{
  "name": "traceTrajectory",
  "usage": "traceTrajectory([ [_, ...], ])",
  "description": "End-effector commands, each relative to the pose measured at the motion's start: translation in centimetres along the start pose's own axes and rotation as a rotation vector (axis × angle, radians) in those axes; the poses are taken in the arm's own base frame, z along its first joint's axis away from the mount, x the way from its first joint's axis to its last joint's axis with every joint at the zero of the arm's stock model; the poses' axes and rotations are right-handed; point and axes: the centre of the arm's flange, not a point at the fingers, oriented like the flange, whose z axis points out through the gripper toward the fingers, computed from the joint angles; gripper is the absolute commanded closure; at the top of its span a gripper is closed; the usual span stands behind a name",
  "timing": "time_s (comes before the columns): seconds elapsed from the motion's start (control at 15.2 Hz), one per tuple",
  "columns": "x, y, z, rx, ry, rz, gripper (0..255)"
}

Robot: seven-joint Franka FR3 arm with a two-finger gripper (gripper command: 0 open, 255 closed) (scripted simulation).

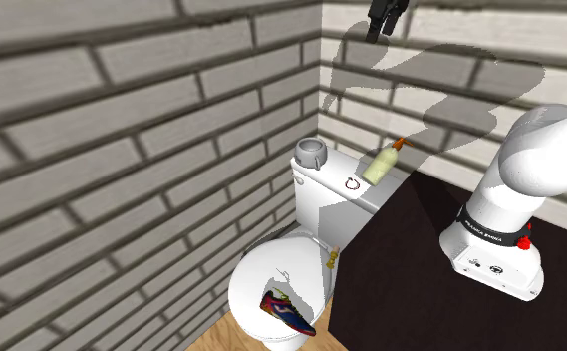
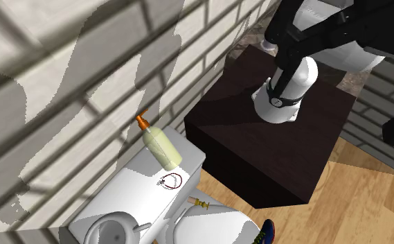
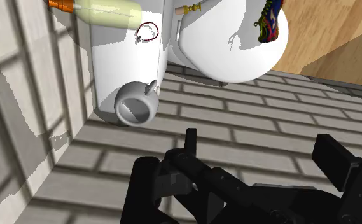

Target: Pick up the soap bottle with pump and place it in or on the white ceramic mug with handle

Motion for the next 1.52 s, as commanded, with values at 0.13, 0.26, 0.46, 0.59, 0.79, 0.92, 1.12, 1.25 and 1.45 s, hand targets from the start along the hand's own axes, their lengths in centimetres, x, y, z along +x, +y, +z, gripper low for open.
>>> traceTrajectory([
  [0.13,-0.9,1.3,2.0,-0.002,-0.014,-0.047,0],
  [0.26,-1.7,2.7,4.0,-0.003,-0.027,-0.095,0],
  [0.46,-2.9,4.8,6.9,-0.006,-0.048,-0.166,0],
  [0.59,-3.7,6.3,8.8,-0.008,-0.062,-0.213,0],
  [0.79,-4.7,8.5,11.7,-0.010,-0.082,-0.284,0],
  [0.92,-5.4,10.1,13.6,-0.012,-0.096,-0.331,0],
  [1.12,-6.2,12.5,16.5,-0.015,-0.116,-0.402,0],
  [1.25,-6.7,14.1,18.3,-0.017,-0.130,-0.450,0],
  [1.45,-7.4,16.6,21.2,-0.019,-0.151,-0.521,0],
])
